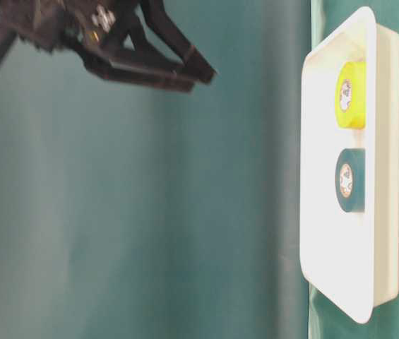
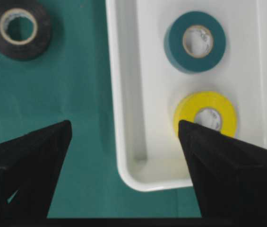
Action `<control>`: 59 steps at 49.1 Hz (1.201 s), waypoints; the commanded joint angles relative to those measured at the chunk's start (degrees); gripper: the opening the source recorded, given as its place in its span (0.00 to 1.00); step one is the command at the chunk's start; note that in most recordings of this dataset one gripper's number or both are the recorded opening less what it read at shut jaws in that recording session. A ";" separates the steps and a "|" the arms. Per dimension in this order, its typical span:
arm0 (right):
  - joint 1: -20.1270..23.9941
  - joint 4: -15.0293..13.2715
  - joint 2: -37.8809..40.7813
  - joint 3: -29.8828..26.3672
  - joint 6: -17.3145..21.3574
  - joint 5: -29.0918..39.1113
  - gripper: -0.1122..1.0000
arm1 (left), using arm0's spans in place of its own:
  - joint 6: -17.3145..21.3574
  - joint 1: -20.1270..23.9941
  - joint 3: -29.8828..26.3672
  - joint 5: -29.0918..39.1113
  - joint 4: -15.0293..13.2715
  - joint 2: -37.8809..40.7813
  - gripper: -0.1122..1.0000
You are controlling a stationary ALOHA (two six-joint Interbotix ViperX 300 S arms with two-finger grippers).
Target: Pick up the tape from a random location and place it into the white case.
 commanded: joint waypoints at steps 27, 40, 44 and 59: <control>0.00 -0.18 -27.69 25.05 4.31 -20.21 0.91 | -0.09 -0.09 -0.62 -0.53 -0.18 0.26 0.96; -2.29 0.00 -29.71 35.77 4.31 -34.89 0.91 | 0.00 -0.18 -0.62 -0.62 -0.18 0.35 0.96; -2.81 0.18 -29.62 38.06 4.31 -39.02 0.90 | 0.00 -0.09 -0.53 -0.35 -0.18 0.26 0.96; -2.81 0.62 -29.44 40.61 4.31 -42.98 0.90 | 0.00 -0.09 -0.44 -0.26 -0.18 0.26 0.96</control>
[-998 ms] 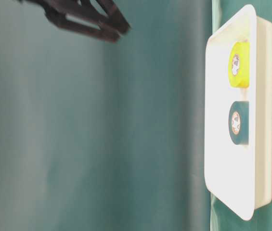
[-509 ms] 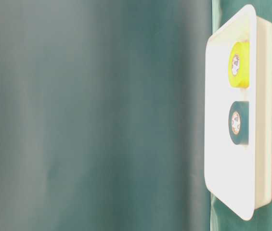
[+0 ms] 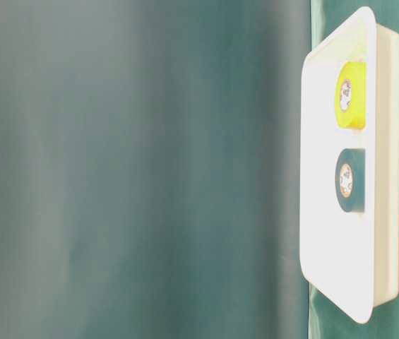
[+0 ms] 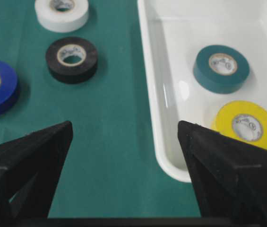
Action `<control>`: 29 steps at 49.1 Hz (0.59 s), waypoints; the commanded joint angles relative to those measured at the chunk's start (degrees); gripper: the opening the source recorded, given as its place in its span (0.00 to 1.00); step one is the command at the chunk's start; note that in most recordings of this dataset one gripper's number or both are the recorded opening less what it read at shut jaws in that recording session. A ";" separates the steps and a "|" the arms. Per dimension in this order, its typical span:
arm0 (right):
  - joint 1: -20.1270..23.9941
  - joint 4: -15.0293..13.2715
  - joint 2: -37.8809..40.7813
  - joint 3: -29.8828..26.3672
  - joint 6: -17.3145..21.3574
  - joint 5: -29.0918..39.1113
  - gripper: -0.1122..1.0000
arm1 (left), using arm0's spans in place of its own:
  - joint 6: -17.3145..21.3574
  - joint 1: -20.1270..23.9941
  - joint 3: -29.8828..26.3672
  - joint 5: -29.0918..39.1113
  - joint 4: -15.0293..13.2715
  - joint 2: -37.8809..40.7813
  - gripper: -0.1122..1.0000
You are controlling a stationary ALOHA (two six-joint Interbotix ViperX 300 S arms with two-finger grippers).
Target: Pick up the tape from a random location and place it into the white case.
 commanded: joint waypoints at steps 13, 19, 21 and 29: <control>-0.09 0.18 0.09 -0.79 0.09 -0.35 0.90 | 0.00 -0.18 -0.44 -0.18 -0.09 0.26 0.96; -0.09 0.18 0.09 -0.88 0.09 -0.35 0.90 | -0.09 -0.26 -0.44 -0.18 -0.09 0.35 0.96; -0.09 0.18 0.09 -0.88 0.09 -0.35 0.90 | -0.09 -0.62 -0.44 -0.26 -0.09 0.35 0.96; -0.18 0.18 0.09 -1.23 0.09 -0.35 0.90 | -0.09 -4.04 -0.53 -0.53 -0.09 0.26 0.96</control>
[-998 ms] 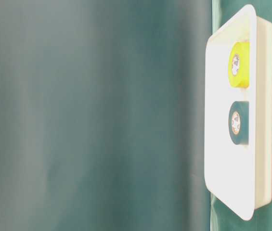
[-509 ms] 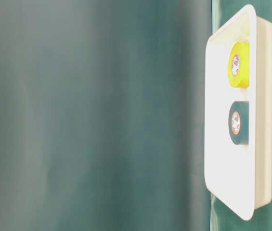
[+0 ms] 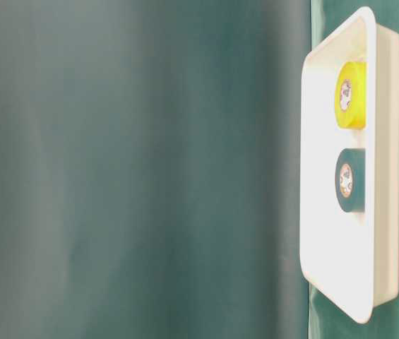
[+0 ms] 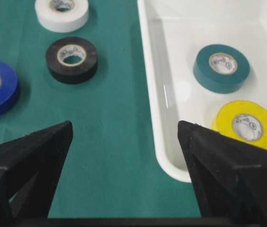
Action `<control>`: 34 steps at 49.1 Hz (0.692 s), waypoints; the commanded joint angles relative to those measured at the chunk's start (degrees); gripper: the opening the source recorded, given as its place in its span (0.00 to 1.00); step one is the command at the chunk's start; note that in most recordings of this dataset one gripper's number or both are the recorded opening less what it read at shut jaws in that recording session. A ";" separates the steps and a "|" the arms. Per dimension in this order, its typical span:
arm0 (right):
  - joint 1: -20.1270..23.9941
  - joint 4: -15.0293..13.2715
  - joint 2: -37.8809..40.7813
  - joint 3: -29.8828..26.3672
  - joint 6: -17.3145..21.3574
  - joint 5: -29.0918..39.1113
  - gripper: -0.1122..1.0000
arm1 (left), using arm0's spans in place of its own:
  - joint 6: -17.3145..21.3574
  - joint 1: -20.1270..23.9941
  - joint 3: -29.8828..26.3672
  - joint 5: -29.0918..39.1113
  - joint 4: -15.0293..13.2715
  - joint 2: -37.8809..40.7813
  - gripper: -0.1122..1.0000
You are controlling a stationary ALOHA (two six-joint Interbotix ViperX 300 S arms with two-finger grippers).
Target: Pick up the tape from a random location and place it into the white case.
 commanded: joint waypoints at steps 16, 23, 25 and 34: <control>0.00 0.00 0.09 -1.58 0.18 0.53 0.90 | -4.39 -11.07 -0.70 -0.79 -0.26 0.26 0.96; 0.00 0.00 0.09 -1.58 0.18 0.53 0.90 | -4.48 -16.00 -0.70 -2.55 -0.26 0.35 0.96; 0.00 0.00 0.09 -1.67 0.18 0.62 0.90 | -4.48 -17.23 -0.70 -3.08 -0.18 0.26 0.96; 0.00 0.09 0.09 -1.93 0.18 0.97 0.90 | -4.39 -19.42 -0.62 -3.34 -0.18 0.35 0.96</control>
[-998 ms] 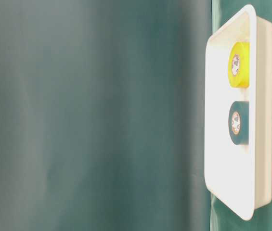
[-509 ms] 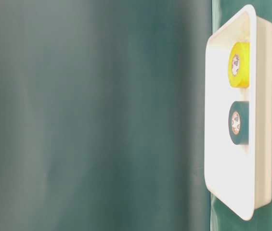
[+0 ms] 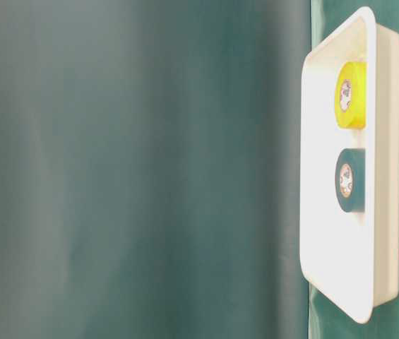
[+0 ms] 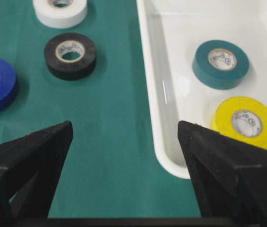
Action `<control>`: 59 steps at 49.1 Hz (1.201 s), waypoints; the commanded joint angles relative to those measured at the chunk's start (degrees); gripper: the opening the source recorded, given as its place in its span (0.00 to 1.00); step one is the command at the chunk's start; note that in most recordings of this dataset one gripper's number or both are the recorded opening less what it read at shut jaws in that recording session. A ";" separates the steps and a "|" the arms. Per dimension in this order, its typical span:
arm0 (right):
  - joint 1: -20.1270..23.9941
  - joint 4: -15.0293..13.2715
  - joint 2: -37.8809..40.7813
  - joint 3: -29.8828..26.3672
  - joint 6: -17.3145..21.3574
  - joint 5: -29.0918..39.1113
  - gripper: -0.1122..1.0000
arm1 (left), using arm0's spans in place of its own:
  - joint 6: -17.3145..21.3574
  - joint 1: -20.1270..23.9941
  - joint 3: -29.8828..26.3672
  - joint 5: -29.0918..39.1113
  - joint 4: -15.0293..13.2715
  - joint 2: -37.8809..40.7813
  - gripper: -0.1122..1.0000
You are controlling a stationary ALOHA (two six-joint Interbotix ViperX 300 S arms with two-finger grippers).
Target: Pick up the tape from a random location and place it into the white case.
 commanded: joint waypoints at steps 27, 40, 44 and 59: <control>0.00 0.09 0.09 -1.76 0.09 -0.09 0.90 | 0.18 -0.26 -1.14 -6.68 -0.09 5.27 0.96; -0.09 0.09 0.09 -1.76 0.00 -0.09 0.90 | 0.35 -0.09 -6.15 -12.04 -0.09 15.82 0.96; -0.09 0.00 0.09 -1.76 0.00 -0.09 0.90 | 0.35 0.26 -8.79 -12.57 -0.09 19.95 0.96; 0.00 -0.18 0.26 -1.67 -0.09 -0.09 0.90 | 0.53 0.70 -22.24 -12.83 0.18 34.98 0.96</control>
